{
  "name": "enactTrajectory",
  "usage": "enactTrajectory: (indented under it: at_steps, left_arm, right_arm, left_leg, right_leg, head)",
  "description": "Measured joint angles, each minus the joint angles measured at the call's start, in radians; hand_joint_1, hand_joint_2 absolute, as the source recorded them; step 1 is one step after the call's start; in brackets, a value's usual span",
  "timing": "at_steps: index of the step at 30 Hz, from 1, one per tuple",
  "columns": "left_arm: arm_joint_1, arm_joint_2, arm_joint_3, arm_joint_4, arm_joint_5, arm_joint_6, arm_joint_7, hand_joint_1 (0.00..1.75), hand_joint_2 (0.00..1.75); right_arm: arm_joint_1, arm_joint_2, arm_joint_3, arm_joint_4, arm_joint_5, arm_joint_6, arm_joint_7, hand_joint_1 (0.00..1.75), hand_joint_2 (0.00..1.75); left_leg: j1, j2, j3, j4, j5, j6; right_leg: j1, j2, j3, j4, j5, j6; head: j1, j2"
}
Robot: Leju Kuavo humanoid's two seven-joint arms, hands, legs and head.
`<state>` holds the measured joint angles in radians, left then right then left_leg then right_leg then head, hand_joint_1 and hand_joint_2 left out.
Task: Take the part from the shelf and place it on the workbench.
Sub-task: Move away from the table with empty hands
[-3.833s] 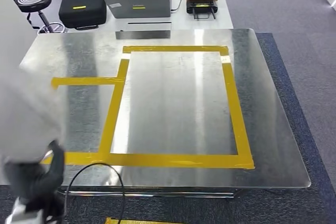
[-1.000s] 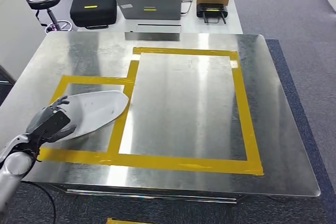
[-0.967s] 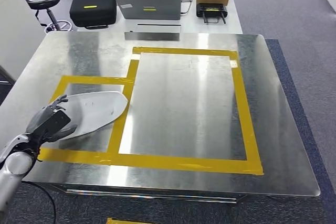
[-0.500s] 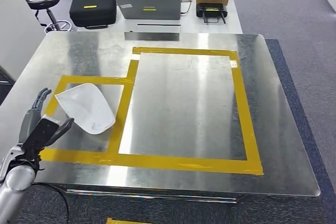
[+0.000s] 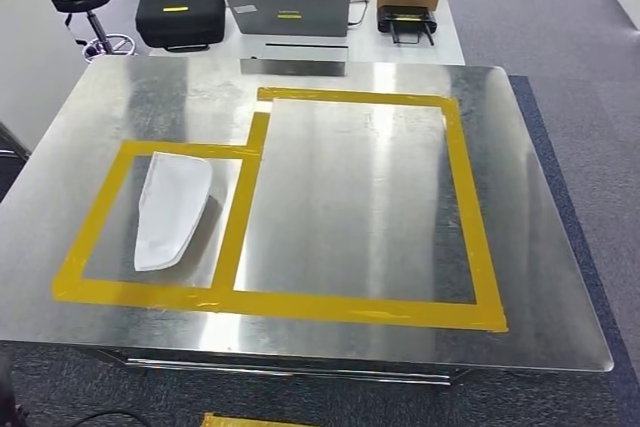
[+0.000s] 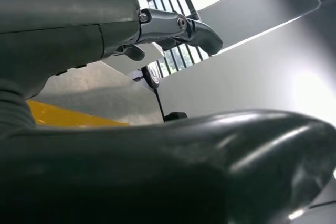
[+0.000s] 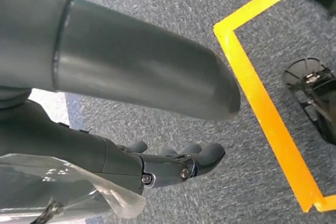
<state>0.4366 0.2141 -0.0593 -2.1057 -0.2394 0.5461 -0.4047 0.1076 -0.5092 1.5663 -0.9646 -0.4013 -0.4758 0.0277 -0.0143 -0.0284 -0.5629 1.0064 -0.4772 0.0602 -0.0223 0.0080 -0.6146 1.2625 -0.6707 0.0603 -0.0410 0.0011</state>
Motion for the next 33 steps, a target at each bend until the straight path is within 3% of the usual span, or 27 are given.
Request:
enactTrajectory:
  at_steps: [3, 5, 8, 10, 12, 13, 14, 15, 16, 17, 19, 20, 21, 22, 25, 26, 33]
  left_arm:
    - [0.013, -0.01, 0.003, -0.022, 0.001, 0.0, 0.0, 0.0, 0.0]
    - [0.018, -0.014, 0.006, -0.034, 0.002, 0.0, 0.0, 0.0, 0.0]
    - [0.027, -0.017, 0.011, -0.046, 0.003, 0.003, -0.001, 0.0, 0.0]
    - [0.042, -0.021, 0.013, -0.056, 0.003, 0.012, -0.007, 0.0, 0.0]
    - [0.063, -0.027, 0.014, -0.071, 0.003, 0.03, -0.019, 0.0, 0.0]
    - [0.075, -0.031, 0.013, -0.079, 0.003, 0.043, -0.025, 0.0, 0.0]
    - [0.089, -0.036, 0.013, -0.087, 0.002, 0.056, -0.03, 0.0, 0.0]
    - [0.102, -0.041, 0.012, -0.095, 0.003, 0.068, -0.033, 0.0, 0.0]
    - [0.115, -0.045, 0.011, -0.104, 0.005, 0.081, -0.036, 0.0, 0.0]
    - [0.126, -0.05, 0.01, -0.113, 0.01, 0.092, -0.036, 0.0, 0.44]
    - [0.141, -0.058, 0.005, -0.128, 0.019, 0.11, -0.034, 0.0, 1.31]
    - [0.147, -0.062, 0.002, -0.134, 0.022, 0.117, -0.033, 0.0, 1.75]
    - [0.152, -0.065, -0.002, -0.138, 0.024, 0.121, -0.032, 0.0, 1.75]
    - [0.158, -0.066, -0.007, -0.14, 0.025, 0.124, -0.032, 0.0, 1.31]
    - [0.173, -0.061, -0.027, -0.143, 0.006, 0.134, -0.029, 0.0, 0.0]
    - [0.176, -0.06, -0.032, -0.144, -0.003, 0.138, -0.03, 0.0, 0.0]
    - [0.18, -0.057, -0.052, -0.154, -0.03, 0.15, -0.041, 0.0, 0.0]
  right_arm:
    - [-0.002, -0.007, 0.0, -0.011, 0.0, 0.0, 0.001, 0.0, 0.0]
    - [-0.003, -0.01, 0.0, -0.017, 0.0, 0.0, 0.002, 0.0, 0.0]
    - [-0.002, -0.011, 0.0, -0.023, 0.0, -0.001, 0.003, 0.0, 0.0]
    - [0.0, -0.012, 0.0, -0.027, 0.0, -0.003, 0.008, 0.0, 0.0]
    - [0.001, -0.013, 0.0, -0.033, 0.001, -0.007, 0.017, 0.0, 0.0]
    - [0.002, -0.013, 0.0, -0.036, 0.001, -0.011, 0.022, 0.0, 0.0]
    - [0.003, -0.013, 0.0, -0.04, 0.002, -0.016, 0.027, 0.0, 0.0]
    - [0.004, -0.013, 0.0, -0.044, 0.002, -0.022, 0.03, 0.0, 0.0]
    - [0.004, -0.013, 0.0, -0.049, 0.002, -0.03, 0.033, 0.0, 0.44]
    - [0.004, -0.013, 0.0, -0.054, 0.0, -0.041, 0.034, 0.0, 0.87]
    - [0.005, -0.013, 0.0, -0.066, -0.009, -0.067, 0.03, 0.0, 1.75]
    - [0.006, -0.013, 0.0, -0.071, -0.015, -0.08, 0.025, 0.0, 1.75]
    - [0.006, -0.014, 0.0, -0.075, -0.017, -0.093, 0.021, 0.0, 1.75]
    - [0.006, -0.014, 0.0, -0.077, -0.014, -0.107, 0.018, 0.0, 1.75]
    - [0.006, -0.016, 0.0, -0.08, 0.008, -0.159, 0.022, 0.0, 0.44]
    - [0.007, -0.016, 0.0, -0.082, 0.005, -0.175, 0.019, 0.0, 0.0]
    - [0.02, -0.036, 0.0, -0.112, -0.076, -0.177, -0.045, 0.0, 0.0]
  left_leg:
    - [0.003, -0.003, -0.012, 0.011, 0.005, -0.011]
    - [0.002, -0.007, -0.022, 0.022, 0.01, -0.025]
    - [0.003, -0.009, -0.033, 0.03, 0.014, -0.045]
    - [0.007, 0.0, -0.05, 0.074, -0.039, -0.054]
    - [0.01, 0.01, -0.078, 0.186, -0.134, -0.062]
    - [0.011, 0.012, -0.086, 0.243, -0.168, -0.064]
    - [0.012, 0.012, -0.084, 0.279, -0.18, -0.065]
    - [0.012, 0.012, -0.067, 0.28, -0.17, -0.064]
    - [0.012, 0.013, -0.035, 0.247, -0.147, -0.062]
    - [0.012, 0.014, 0.012, 0.184, -0.119, -0.058]
    - [0.01, 0.015, 0.1, 0.046, -0.089, -0.051]
    - [0.008, 0.016, 0.124, -0.004, -0.089, -0.05]
    - [0.007, 0.016, 0.133, -0.029, -0.093, -0.049]
    - [0.005, 0.016, 0.132, -0.038, -0.094, -0.048]
    - [0.001, 0.019, 0.13, -0.039, -0.092, -0.04]
    - [0.0, 0.021, 0.129, -0.039, -0.09, -0.037]
    - [-0.005, 0.026, 0.124, -0.037, -0.081, -0.025]
  right_leg:
    - [-0.004, 0.003, 0.102, -0.175, 0.082, 0.003]
    - [-0.003, 0.011, 0.14, -0.251, 0.103, -0.006]
    - [-0.001, 0.007, 0.122, -0.258, 0.109, -0.032]
    - [-0.001, -0.003, 0.107, -0.26, 0.122, -0.048]
    - [0.002, -0.011, 0.089, -0.259, 0.136, -0.056]
    - [0.004, -0.016, 0.08, -0.259, 0.143, -0.058]
    - [0.006, -0.02, 0.071, -0.258, 0.15, -0.057]
    - [0.007, -0.023, 0.063, -0.257, 0.158, -0.056]
    - [0.008, -0.026, 0.056, -0.256, 0.165, -0.055]
    - [0.009, -0.028, 0.05, -0.255, 0.172, -0.053]
    - [0.011, -0.031, 0.038, -0.253, 0.184, -0.046]
    - [0.013, -0.032, 0.032, -0.251, 0.186, -0.044]
    - [0.014, -0.032, 0.027, -0.249, 0.19, -0.046]
    - [0.015, -0.032, 0.023, -0.248, 0.193, -0.047]
    - [0.011, -0.029, 0.023, -0.254, 0.204, -0.044]
    - [0.01, -0.028, 0.024, -0.257, 0.209, -0.04]
    - [0.007, -0.023, 0.025, -0.269, 0.228, -0.026]
  head:
    - [0.001, 0.0]
    - [0.0, 0.0]
    - [-0.001, 0.0]
    - [-0.001, 0.0]
    - [-0.001, 0.0]
    - [-0.001, 0.0]
    - [-0.001, 0.0]
    - [-0.001, 0.0]
    - [-0.001, 0.0]
    - [-0.001, 0.0]
    - [0.0, 0.0]
    - [0.0, 0.0]
    - [0.001, 0.0]
    - [0.002, 0.0]
    - [0.005, 0.0]
    - [0.006, 0.0]
    - [0.006, 0.0]
